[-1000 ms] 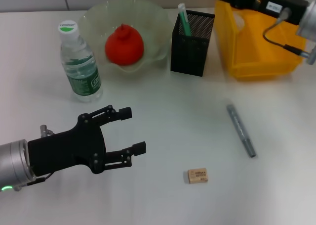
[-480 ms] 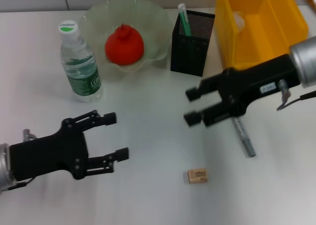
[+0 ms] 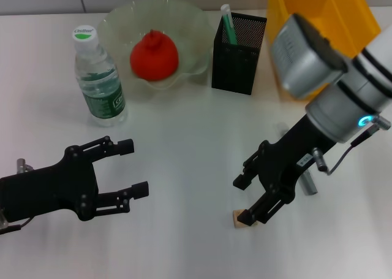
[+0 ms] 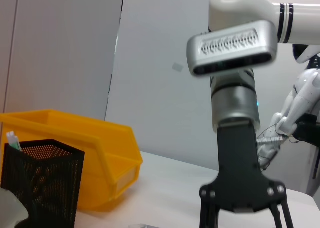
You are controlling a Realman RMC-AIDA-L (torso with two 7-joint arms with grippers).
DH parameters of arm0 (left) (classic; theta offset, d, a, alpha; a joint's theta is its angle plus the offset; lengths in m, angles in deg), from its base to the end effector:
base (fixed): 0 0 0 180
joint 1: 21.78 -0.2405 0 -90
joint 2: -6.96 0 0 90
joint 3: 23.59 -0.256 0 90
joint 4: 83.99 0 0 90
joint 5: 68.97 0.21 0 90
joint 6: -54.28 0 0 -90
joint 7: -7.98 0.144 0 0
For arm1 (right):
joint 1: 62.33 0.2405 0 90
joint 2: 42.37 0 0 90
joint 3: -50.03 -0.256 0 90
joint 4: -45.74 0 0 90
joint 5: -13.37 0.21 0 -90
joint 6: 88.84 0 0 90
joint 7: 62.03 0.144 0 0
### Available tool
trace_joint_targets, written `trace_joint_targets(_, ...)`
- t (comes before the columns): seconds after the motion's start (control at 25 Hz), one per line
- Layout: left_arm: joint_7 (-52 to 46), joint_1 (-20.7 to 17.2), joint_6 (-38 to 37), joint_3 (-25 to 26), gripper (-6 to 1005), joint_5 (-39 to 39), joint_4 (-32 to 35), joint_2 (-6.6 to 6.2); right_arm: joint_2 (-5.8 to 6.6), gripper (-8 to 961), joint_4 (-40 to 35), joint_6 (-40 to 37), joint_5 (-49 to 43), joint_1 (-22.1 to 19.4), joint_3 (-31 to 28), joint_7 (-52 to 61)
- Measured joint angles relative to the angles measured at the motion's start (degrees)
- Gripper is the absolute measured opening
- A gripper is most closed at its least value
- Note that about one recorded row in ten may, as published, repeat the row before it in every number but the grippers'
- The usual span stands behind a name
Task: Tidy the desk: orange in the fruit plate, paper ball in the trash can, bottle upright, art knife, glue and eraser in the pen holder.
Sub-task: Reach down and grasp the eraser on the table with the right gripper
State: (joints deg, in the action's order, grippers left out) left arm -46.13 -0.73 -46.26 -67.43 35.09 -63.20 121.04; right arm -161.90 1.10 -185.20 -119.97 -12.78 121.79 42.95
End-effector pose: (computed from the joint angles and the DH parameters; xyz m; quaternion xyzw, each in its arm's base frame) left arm -0.3039 0.2476 -0.0041 -0.9259 -0.1466 -0.3303 0.1098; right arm 0.1636 0.3394 -0.0557 0.9809 -0.1087 0.1076 0.1199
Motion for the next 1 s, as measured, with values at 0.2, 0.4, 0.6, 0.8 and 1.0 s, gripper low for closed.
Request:
trace_joint_targets(0.2, -0.02, -0.19, 0.04, 0.38, 846, -0.05, -0.04, 0.13, -0.03, 733, -0.22, 2.51, 0.74, -0.12, 6.03, 0.59)
trace_joint_targets(0.4, -0.10, -0.41, 0.07, 0.44, 846, -0.23, -0.11, 0.25, -0.12, 731, -0.38, 4.68, 0.90, -0.29, 10.37, 0.74)
trace_joint_targets(0.6, -0.85, -0.43, 0.11, 0.61, 846, -0.26, -0.04, 0.34, -0.18, 722, -0.49, 6.08, 2.38, -0.46, 13.58, 0.73)
trace_joint_targets(0.8, -0.91, -0.49, 0.11, 1.06, 846, -0.26, -0.04, 0.34, -0.19, 705, -0.55, 7.78, 2.63, -0.60, 15.81, 0.80)
trace_joint_targets(1.0, -0.91, -0.61, 0.07, 1.17, 846, -0.26, -0.04, 0.34, -0.29, 565, -1.10, 8.68, 2.92, -0.90, 16.08, 0.80)
